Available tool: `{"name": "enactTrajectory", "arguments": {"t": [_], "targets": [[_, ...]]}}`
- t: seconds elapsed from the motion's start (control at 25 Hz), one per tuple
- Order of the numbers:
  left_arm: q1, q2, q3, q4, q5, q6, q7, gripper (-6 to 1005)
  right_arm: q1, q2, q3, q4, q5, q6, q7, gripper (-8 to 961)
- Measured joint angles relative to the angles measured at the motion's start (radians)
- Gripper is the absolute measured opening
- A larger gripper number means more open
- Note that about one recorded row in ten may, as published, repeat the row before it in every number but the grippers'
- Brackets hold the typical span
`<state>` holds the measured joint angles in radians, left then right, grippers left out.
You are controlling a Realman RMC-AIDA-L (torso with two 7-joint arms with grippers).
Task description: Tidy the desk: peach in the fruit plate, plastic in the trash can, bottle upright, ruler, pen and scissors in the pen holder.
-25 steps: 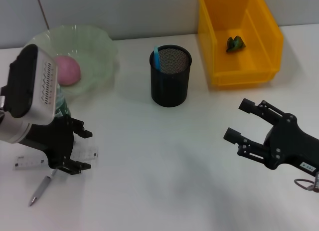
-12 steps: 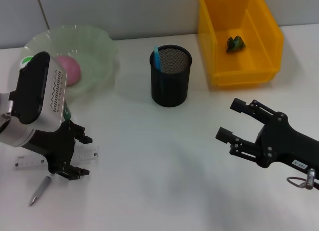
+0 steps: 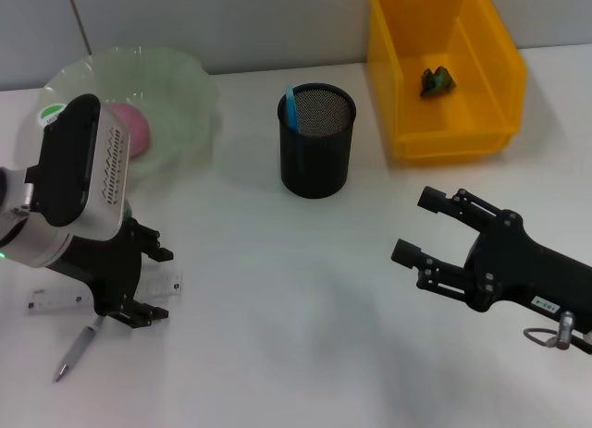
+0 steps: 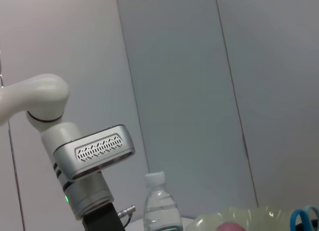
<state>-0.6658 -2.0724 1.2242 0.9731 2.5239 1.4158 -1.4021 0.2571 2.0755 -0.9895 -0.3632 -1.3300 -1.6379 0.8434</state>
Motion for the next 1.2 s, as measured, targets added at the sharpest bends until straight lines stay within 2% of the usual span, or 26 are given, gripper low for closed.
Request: {"name": "enactTrajectory", "arguments": {"t": [0.8, 1.08, 1.2], "targets": [[-0.023, 0.0, 0.03, -0.027, 0.027, -0.026, -0.011, 632, 0.021, 0.0, 0.0, 0.028, -0.02, 0.04, 0.003, 817], [-0.025, -0.001, 0.034, -0.027, 0.033, -0.038, -0.013, 515, 0.021, 0.0, 0.0, 0.029, -0.022, 0.045, 0.003, 817], [-0.025, -0.001, 0.039, -0.026, 0.034, -0.042, -0.013, 504, 0.021, 0.0, 0.0, 0.029, -0.022, 0.053, 0.003, 817]]}}
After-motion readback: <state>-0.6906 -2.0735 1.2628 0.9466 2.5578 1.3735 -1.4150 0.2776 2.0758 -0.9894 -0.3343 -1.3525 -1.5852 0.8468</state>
